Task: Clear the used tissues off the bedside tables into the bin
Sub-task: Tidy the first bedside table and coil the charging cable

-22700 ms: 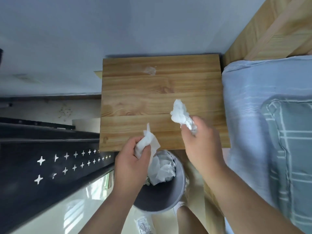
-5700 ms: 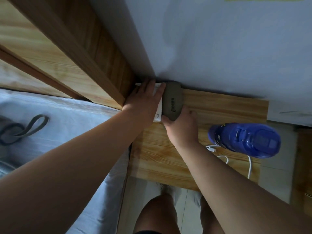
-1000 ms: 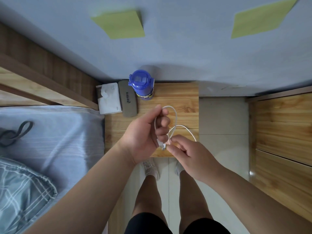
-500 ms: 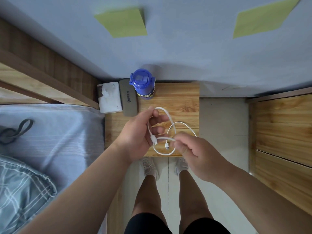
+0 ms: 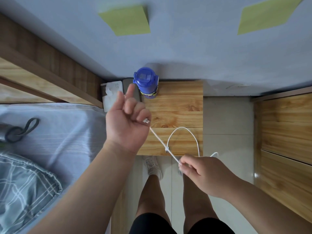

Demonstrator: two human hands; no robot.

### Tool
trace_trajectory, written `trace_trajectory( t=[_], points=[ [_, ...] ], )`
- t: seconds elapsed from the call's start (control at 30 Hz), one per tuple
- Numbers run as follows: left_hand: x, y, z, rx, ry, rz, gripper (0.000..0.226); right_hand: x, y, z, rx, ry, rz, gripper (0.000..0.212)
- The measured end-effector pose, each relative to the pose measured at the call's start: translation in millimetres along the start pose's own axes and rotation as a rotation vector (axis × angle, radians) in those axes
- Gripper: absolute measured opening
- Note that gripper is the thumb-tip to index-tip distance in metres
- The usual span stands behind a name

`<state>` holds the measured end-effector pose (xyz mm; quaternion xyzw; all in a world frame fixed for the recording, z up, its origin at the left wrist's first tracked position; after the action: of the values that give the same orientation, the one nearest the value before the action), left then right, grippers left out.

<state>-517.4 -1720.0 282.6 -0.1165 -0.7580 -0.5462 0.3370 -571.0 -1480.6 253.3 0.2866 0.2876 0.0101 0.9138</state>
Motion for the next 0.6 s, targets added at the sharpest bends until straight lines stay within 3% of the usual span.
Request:
trace_trajectory(
  t=[0.07, 0.17, 0.23, 0.33, 0.43, 0.53, 0.6],
  points=[
    [-5, -6, 4, 0.109, -0.283, -0.077, 0.017, -8, -1, 21, -0.109, -0.032, 0.025, 0.025],
    [-15, -9, 9, 0.268, -1.002, -0.084, 0.03, -31, -3, 40, -0.138, -0.239, -0.044, 0.03],
    [-23, -6, 21, 0.234, -1.37, 0.031, 0.031, -51, -8, 38, -0.129, -0.314, -0.162, 0.034],
    [-31, 5, 40, 0.043, -1.75, 0.213, 0.032, -78, -16, 28, -0.135, -0.213, -0.326, 0.034],
    [-31, 17, 51, -0.142, -1.833, 0.333, 0.046, -94, -22, 22, -0.132, -0.116, -0.429, 0.03],
    [-25, 29, 60, -0.257, -1.657, 0.368, 0.08, -103, -32, 22, -0.132, -0.163, -0.511, 0.024],
    [-20, 40, 73, -0.342, -1.472, 0.419, 0.075, -103, -41, 20, -0.109, -0.256, -0.531, 0.022]
  ],
)
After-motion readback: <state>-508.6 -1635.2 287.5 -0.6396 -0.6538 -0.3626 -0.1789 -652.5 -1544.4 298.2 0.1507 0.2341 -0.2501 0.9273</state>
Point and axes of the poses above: each hand's wrist, its own y-axis away from the middle knuckle, its own x-axis out of the palm, z = x × y, the point moved 5 cm from there along -y, towards the middle knuckle, and after that the axes turned 2 degrees about -x, right-handed, at the moved point
